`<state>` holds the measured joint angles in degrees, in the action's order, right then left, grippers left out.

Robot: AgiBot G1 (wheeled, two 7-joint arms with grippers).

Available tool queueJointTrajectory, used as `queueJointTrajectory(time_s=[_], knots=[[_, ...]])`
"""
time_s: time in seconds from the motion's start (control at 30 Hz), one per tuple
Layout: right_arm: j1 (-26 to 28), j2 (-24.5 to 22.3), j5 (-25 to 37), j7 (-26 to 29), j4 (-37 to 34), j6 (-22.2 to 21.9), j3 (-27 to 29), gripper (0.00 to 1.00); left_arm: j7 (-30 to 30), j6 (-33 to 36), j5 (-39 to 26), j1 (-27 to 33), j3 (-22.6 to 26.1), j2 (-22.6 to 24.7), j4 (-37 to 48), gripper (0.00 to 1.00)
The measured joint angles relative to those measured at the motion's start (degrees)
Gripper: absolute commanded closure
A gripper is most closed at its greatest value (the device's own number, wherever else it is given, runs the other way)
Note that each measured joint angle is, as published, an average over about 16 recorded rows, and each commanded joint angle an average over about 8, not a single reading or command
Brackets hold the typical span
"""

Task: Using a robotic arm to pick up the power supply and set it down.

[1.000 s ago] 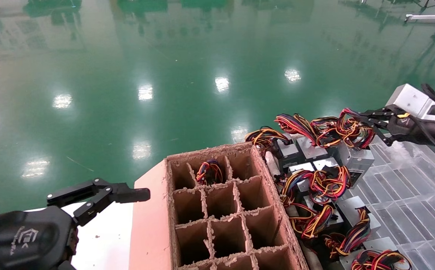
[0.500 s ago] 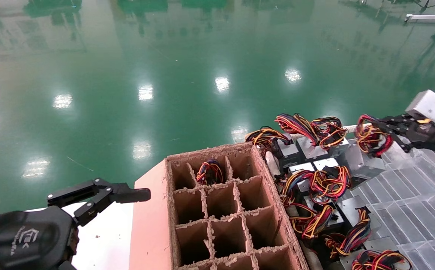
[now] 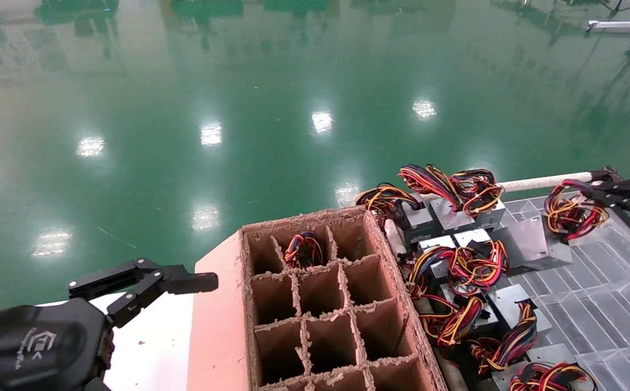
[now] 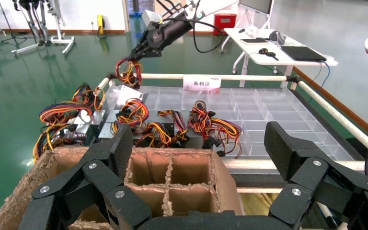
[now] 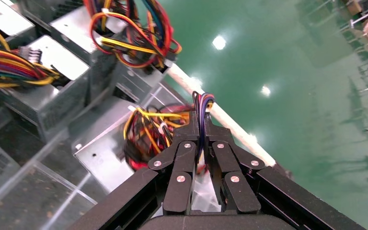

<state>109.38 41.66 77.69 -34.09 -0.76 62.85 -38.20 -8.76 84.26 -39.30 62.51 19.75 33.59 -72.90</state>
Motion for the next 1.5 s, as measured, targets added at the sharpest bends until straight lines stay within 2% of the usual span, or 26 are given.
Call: queueJointTrajectory(time_s=[0.3, 0.63, 0.67, 0.9, 0.93, 1.23, 1.5], knots=[[0.6, -0.2, 0.9, 0.6, 0.4, -0.5, -0.7, 1.0, 0.0, 0.0, 0.0, 0.0, 0.0, 0.0, 0.0, 0.0], [-0.5, 2.1, 1.5, 1.7, 0.2, -0.1, -1.0, 1.0, 0.0, 0.0, 0.0, 0.0, 0.0, 0.0, 0.0, 0.0], [-0.7, 2.4, 1.5, 1.8, 0.2, 0.0, -1.1, 0.95, 0.0, 0.0, 0.0, 0.0, 0.0, 0.0, 0.0, 0.0], [-1.5, 3.8, 1.6, 3.2, -0.4, 0.3, -1.1, 0.08, 0.0, 0.0, 0.0, 0.0, 0.0, 0.0, 0.0, 0.0], [-1.6, 3.9, 1.6, 3.4, -0.5, 0.3, -1.1, 0.01, 0.0, 0.0, 0.0, 0.0, 0.0, 0.0, 0.0, 0.0], [-1.7, 4.3, 1.5, 4.3, -0.9, 0.7, -1.0, 0.0, 0.0, 0.0, 0.0, 0.0, 0.0, 0.0, 0.0, 0.0], [0.2, 4.6, 1.7, 5.8, -0.6, 3.1, -1.2, 0.0, 0.0, 0.0, 0.0, 0.0, 0.0, 0.0, 0.0, 0.0]])
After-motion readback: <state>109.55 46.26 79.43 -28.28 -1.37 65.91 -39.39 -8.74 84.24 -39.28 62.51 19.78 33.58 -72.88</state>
